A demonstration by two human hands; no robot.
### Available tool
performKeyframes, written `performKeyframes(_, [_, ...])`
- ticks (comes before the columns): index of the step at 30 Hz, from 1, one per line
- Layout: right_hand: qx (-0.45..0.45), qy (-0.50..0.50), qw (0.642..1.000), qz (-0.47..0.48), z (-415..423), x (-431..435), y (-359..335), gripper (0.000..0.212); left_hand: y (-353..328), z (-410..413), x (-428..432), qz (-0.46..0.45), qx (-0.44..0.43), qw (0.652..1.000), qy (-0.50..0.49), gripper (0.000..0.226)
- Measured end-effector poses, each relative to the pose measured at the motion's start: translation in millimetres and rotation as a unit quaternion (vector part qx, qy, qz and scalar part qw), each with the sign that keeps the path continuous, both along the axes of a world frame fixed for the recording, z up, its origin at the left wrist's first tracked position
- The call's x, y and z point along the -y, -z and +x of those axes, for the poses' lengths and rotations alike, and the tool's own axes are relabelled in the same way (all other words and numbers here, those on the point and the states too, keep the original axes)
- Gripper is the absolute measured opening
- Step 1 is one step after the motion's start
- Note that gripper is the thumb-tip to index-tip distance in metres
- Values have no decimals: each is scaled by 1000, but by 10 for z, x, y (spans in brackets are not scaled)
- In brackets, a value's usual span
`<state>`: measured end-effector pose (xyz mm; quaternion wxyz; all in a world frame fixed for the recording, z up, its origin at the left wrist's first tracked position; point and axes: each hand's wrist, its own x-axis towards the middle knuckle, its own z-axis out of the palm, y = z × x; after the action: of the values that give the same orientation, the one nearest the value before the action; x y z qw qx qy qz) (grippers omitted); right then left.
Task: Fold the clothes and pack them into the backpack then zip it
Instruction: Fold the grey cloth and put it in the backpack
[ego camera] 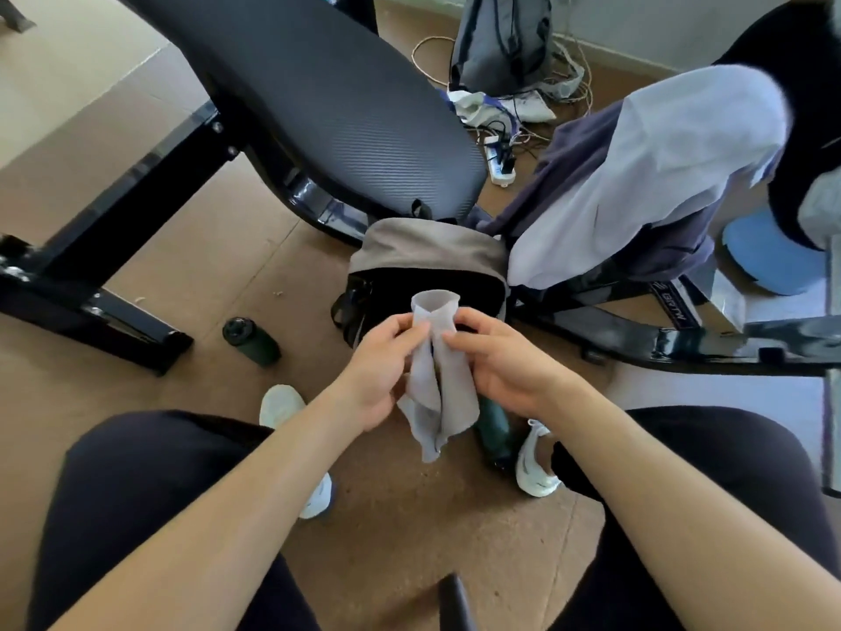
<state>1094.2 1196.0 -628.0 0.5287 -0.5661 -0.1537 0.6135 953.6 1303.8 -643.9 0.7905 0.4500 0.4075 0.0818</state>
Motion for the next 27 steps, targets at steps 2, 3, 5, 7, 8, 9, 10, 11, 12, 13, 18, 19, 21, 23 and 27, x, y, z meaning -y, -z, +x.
performKeyframes(2, [-21,-44,999,18,-1,-37,-14,39,-20,14,-26,5,-2,1000,-2,28])
performKeyframes(3, [-25,-61,997,27,23,-52,-6,43,-38,19,-51,5,0,1000,-5,28])
performKeyframes(5, [-29,-81,996,35,79,-79,2,55,-68,22,-107,0,15,1000,-2,29])
performKeyframes(7, [-34,-98,994,39,115,-91,11,69,-84,13,-140,-7,32,999,6,35])
performKeyframes(8, [-38,-105,993,42,122,-95,13,73,-72,8,-153,-7,40,999,13,39])
performKeyframes(9, [-40,-111,992,46,124,-96,20,76,-67,5,-159,-7,47,999,20,43])
performKeyframes(10, [-43,-113,991,50,121,-97,20,76,-55,4,-165,-4,52,998,28,45])
performKeyframes(11, [-43,-112,991,53,122,-98,28,76,-54,6,-167,-1,54,998,35,46])
performKeyframes(12, [-38,-105,992,54,116,-98,21,74,-46,10,-175,2,55,998,40,46])
performKeyframes(13, [-27,-90,994,53,120,-101,27,71,-43,12,-188,5,53,998,44,45])
performKeyframes(18, [40,29,999,15,143,-115,3,46,20,-18,-236,24,27,998,45,53])
performKeyframes(19, [48,33,998,15,137,-106,8,43,24,-25,-218,22,26,998,50,55])
performKeyframes(21, [69,29,997,17,97,-91,6,42,7,-29,-167,13,37,998,55,50])
performKeyframes(23, [93,12,995,21,37,-85,-12,42,-22,-24,-120,7,51,997,54,41])
performKeyframes(27, [75,22,997,23,12,-89,9,38,-39,-16,-88,-5,59,998,35,37])
